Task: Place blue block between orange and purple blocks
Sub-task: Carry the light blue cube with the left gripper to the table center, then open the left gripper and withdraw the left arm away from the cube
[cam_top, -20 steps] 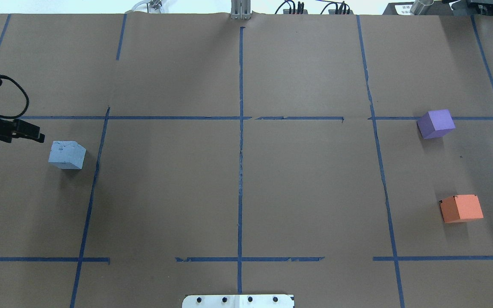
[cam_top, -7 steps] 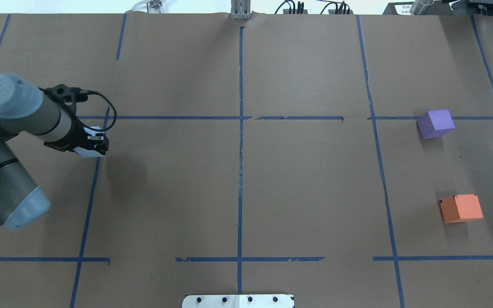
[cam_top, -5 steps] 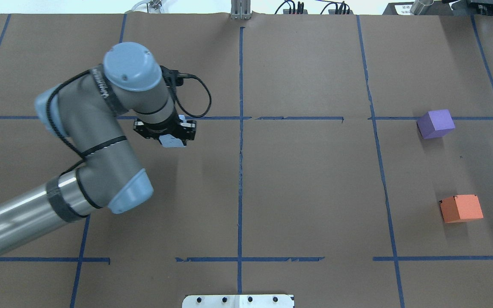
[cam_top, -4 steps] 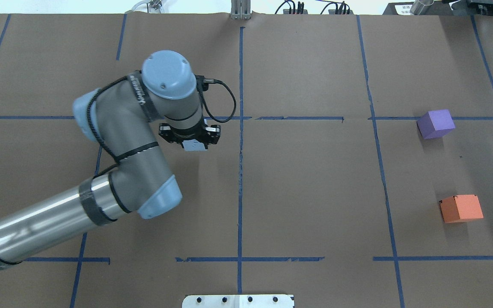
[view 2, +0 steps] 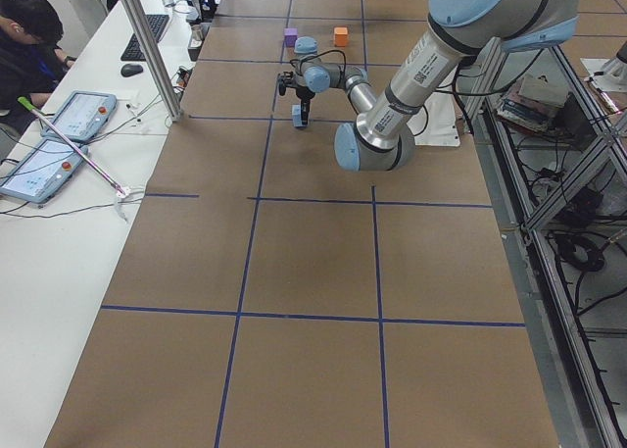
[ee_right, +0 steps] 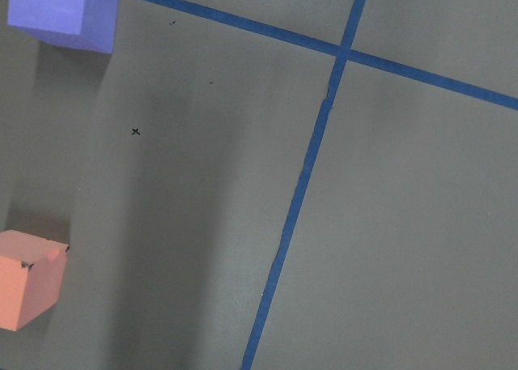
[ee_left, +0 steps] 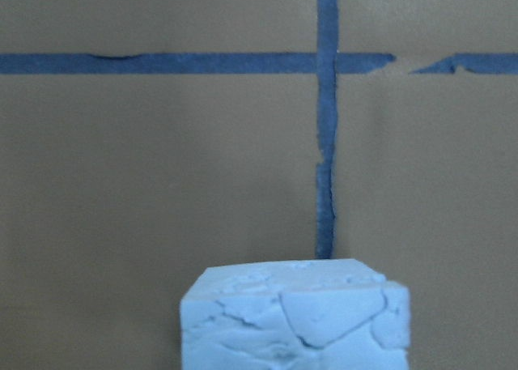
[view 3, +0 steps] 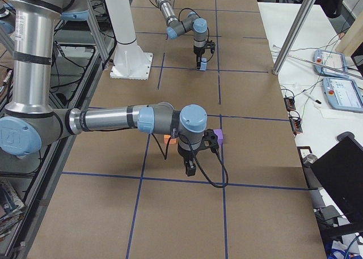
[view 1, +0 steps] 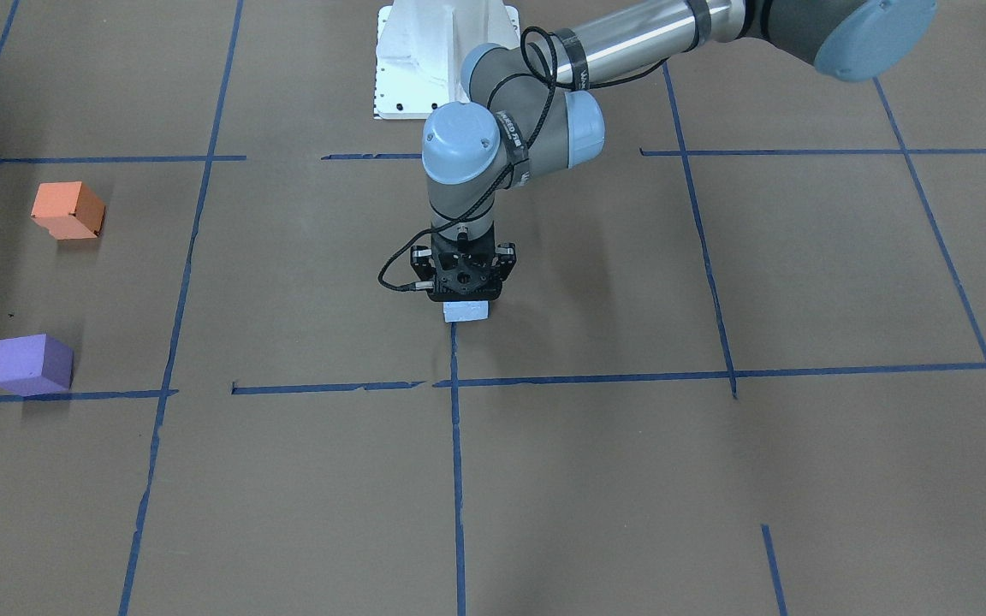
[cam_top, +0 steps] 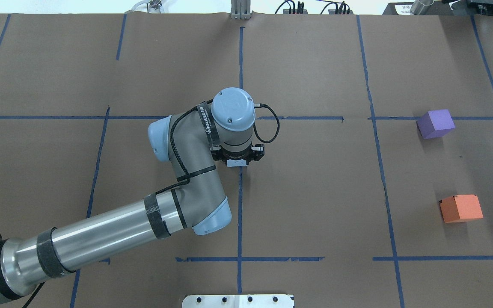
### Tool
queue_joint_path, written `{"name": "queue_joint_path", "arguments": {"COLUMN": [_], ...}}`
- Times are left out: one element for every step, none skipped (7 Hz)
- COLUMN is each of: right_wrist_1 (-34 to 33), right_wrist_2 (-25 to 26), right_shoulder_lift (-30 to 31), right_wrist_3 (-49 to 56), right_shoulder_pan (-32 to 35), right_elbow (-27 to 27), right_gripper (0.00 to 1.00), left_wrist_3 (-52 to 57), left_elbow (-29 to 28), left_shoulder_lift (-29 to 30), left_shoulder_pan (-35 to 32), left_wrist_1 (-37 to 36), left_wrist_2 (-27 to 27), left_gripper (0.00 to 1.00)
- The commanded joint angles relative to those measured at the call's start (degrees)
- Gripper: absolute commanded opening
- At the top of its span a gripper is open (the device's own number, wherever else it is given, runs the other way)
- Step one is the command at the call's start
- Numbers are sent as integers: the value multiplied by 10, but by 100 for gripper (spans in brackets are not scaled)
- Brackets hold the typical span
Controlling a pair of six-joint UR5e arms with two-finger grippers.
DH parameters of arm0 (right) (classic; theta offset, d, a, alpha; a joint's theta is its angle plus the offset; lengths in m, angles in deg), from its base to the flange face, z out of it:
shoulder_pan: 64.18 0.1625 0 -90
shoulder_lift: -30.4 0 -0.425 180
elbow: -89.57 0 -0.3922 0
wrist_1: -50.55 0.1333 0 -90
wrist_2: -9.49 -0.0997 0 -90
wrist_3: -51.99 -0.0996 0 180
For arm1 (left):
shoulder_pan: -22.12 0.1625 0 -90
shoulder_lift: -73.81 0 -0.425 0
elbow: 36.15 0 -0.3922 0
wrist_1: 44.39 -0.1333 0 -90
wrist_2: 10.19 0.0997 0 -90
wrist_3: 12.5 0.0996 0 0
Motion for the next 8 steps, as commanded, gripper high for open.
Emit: {"name": "queue_joint_path", "arguments": {"right_wrist_1": [0,0,0,0,0,0,1,1], "right_wrist_2": [0,0,0,0,-9,-33,-38,-38], "right_shoulder_lift": [0,-1,-2,-4,-7,-13,-27,-40], "right_wrist_3": [0,0,0,0,-1,-2,-32,-81], "right_shoulder_pan": [0,0,0,0,-1,-1,-10,-37], "right_elbow": [1,2,2,2,3,3,8,24], "right_gripper": [100,100,100,100,100,100,100,100], "left_wrist_3": [-1,0,4,59,149,241,319,427], "left_elbow": [7,35,76,133,204,245,268,283], "left_shoulder_lift": [1,-2,-22,-61,-119,-170,-226,-284], "left_shoulder_pan": [-3,-32,-75,-112,-147,-193,-236,-290], "left_wrist_1": [-2,-9,-39,-71,-125,-154,-154,-150], "left_wrist_2": [-2,-14,-76,-108,-114,-118,-131,-152], "left_gripper": [100,100,100,100,100,100,100,100]}}
